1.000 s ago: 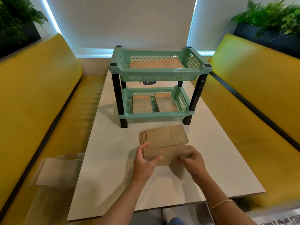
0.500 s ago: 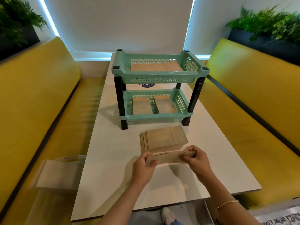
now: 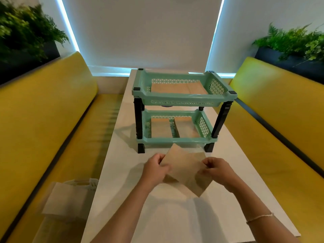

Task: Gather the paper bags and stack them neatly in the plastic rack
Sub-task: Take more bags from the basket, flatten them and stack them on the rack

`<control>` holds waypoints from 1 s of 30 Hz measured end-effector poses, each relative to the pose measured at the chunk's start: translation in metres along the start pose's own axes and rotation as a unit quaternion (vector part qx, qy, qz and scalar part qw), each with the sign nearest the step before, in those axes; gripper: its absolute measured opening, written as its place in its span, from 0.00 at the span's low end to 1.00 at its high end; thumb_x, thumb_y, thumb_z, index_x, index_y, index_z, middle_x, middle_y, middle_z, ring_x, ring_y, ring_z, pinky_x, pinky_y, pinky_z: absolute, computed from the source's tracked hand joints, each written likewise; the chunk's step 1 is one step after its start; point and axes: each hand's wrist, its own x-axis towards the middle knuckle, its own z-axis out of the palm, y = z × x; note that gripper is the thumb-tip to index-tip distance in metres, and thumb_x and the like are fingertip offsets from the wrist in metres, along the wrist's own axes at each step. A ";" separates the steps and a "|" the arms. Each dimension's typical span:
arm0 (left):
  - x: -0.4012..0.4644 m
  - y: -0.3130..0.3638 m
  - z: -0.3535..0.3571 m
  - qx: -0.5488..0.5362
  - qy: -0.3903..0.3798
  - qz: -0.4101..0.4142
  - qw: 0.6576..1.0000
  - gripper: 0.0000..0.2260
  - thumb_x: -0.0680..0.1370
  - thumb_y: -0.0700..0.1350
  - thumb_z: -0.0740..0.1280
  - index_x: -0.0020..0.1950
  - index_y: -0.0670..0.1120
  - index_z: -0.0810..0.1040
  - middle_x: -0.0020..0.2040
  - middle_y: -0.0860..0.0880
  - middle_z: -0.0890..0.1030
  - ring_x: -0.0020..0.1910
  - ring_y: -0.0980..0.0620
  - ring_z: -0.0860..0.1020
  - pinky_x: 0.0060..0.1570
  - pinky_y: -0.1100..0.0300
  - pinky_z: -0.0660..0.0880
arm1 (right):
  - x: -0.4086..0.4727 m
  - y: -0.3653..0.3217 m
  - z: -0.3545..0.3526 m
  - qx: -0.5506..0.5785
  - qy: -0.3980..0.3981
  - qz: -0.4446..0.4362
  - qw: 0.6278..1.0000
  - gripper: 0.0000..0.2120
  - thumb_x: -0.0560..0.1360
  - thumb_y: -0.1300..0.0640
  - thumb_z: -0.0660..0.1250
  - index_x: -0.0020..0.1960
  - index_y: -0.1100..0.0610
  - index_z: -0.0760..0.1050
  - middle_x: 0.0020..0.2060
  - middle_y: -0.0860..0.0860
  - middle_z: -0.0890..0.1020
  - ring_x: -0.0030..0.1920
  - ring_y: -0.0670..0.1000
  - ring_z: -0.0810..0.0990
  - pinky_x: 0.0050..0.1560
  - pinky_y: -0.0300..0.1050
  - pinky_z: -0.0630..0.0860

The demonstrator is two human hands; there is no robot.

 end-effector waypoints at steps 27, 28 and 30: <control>0.189 0.029 0.003 0.235 0.095 -0.139 0.957 0.19 0.77 0.38 0.61 0.67 0.39 0.64 0.64 0.37 0.70 0.61 0.40 0.71 0.59 0.51 0.69 | 0.166 -0.103 0.073 -0.162 0.078 0.004 0.984 0.09 0.75 0.56 0.64 0.52 0.59 0.77 0.50 0.56 0.81 0.51 0.55 0.80 0.55 0.47 0.76; 0.190 0.027 0.003 0.238 0.093 -0.140 0.957 0.19 0.77 0.39 0.61 0.67 0.39 0.65 0.63 0.37 0.71 0.61 0.40 0.72 0.59 0.52 0.70 | 0.168 -0.103 0.074 -0.167 0.073 0.006 0.983 0.10 0.75 0.56 0.64 0.52 0.59 0.77 0.50 0.56 0.81 0.51 0.55 0.80 0.55 0.47 0.76; 0.192 0.027 0.004 0.258 0.105 -0.144 0.950 0.15 0.78 0.39 0.61 0.64 0.39 0.68 0.61 0.39 0.73 0.60 0.42 0.73 0.56 0.54 0.71 | 0.172 -0.104 0.073 -0.176 0.063 0.012 0.982 0.10 0.75 0.56 0.63 0.52 0.60 0.77 0.51 0.57 0.81 0.52 0.55 0.79 0.55 0.46 0.76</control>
